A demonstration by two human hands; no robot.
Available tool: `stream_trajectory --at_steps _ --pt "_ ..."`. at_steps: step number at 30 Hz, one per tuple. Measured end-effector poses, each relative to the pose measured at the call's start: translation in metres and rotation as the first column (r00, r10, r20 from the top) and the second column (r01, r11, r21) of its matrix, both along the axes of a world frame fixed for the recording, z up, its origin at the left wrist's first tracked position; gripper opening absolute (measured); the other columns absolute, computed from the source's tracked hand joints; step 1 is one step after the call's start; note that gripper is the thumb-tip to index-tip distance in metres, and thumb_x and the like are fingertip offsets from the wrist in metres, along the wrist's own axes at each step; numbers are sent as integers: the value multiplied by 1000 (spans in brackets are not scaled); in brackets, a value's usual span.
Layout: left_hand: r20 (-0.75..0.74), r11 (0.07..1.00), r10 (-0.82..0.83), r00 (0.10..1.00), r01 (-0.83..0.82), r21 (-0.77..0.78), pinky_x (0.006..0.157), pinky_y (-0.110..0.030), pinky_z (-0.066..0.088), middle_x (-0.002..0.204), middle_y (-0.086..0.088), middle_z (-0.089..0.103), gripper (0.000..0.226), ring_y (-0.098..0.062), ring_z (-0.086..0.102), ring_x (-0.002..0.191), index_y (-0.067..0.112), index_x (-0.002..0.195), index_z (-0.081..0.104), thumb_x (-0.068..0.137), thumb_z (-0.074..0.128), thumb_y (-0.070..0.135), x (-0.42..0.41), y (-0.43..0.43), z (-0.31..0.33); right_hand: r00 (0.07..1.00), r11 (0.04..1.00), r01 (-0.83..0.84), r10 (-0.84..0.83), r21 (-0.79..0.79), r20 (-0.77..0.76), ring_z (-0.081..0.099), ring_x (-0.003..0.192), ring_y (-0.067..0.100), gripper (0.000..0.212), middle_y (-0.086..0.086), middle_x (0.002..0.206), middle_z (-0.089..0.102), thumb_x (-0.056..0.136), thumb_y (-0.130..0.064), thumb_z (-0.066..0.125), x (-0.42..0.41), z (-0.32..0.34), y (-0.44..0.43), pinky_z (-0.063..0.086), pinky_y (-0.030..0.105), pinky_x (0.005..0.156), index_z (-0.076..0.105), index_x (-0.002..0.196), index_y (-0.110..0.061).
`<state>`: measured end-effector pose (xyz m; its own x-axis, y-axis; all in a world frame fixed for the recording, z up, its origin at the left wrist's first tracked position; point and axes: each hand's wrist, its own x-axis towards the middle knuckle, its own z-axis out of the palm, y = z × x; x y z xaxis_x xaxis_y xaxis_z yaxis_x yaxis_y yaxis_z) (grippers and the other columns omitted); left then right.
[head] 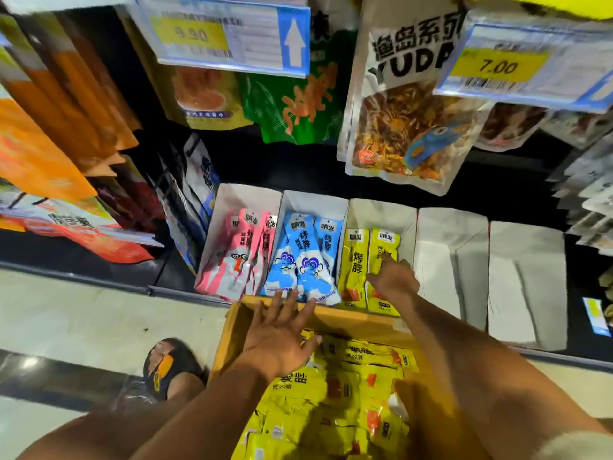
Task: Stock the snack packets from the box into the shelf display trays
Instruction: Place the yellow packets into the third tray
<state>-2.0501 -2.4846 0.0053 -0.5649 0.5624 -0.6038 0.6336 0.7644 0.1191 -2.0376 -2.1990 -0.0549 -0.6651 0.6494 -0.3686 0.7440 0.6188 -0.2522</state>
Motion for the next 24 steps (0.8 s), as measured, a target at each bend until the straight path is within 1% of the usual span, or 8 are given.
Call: stream_trajectory --at_steps 3,5,7,10,14,18,21,24 --pt "-8 1000 -20 1000 20 7 123 -58 -14 159 4 -41 73 -28 -39 147 47 149 -35 96 7 76 0 -3 -6 1000 999 1 -2 32 29 53 115 36 63 17 123 55 84 -48 70 -4 -21 4 52 42 85 49 138 -24" --pt "-13 999 -37 999 37 -7 123 -60 -13 158 3 -43 75 -29 -41 145 46 147 -38 96 7 78 0 -3 -10 999 999 -9 7 48 34 55 111 36 60 18 118 57 84 -42 71 -4 -33 6 51 40 84 51 136 -21" --pt "-11 999 -47 999 47 -26 122 -60 -13 157 2 -45 77 -30 -41 145 46 145 -41 95 8 79 -1 -2 -12 999 998 -25 23 52 40 55 109 37 62 19 116 56 85 -40 70 -4 -46 7 51 40 86 48 139 -21" --pt "4 998 -44 999 44 -41 121 -61 -14 155 2 -47 78 -30 -43 143 47 143 -42 94 9 80 -2 -2 -15 998 999 -26 25 24 58 53 113 39 68 19 122 49 88 -44 69 -4 -61 8 50 44 93 41 147 -24" --pt "11 998 -45 999 45 -45 121 -61 -16 154 3 -49 80 -30 -45 142 48 142 -44 94 11 80 -2 -2 -16 998 1000 -15 15 -1 67 49 121 40 70 19 129 45 91 -44 67 -6 -70 9 48 48 98 34 150 -25" --pt "19 998 -49 999 50 -48 121 -62 -14 155 2 -48 82 -31 -43 143 46 144 -42 94 12 80 -2 -2 -16 996 996 -24 31 -86 81 42 131 40 74 20 141 41 92 -48 64 -6 -71 13 44 49 105 28 154 -27" --pt "16 998 -53 998 54 -31 122 -61 -14 157 1 -45 81 -31 -42 145 46 146 -40 95 14 80 -3 -3 -14 992 991 -89 97 -101 75 42 134 37 73 17 142 47 91 -51 64 -2 -64 17 43 46 105 34 153 -26" --pt "32 1000 -28 999 28 -9 123 -60 -13 161 4 -38 78 -29 -37 148 48 150 -33 97 17 76 -5 -3 -10 986 986 -158 160 -52 43 42 134 36 61 17 142 50 93 -46 61 6 -47 17 43 41 108 47 147 -22"
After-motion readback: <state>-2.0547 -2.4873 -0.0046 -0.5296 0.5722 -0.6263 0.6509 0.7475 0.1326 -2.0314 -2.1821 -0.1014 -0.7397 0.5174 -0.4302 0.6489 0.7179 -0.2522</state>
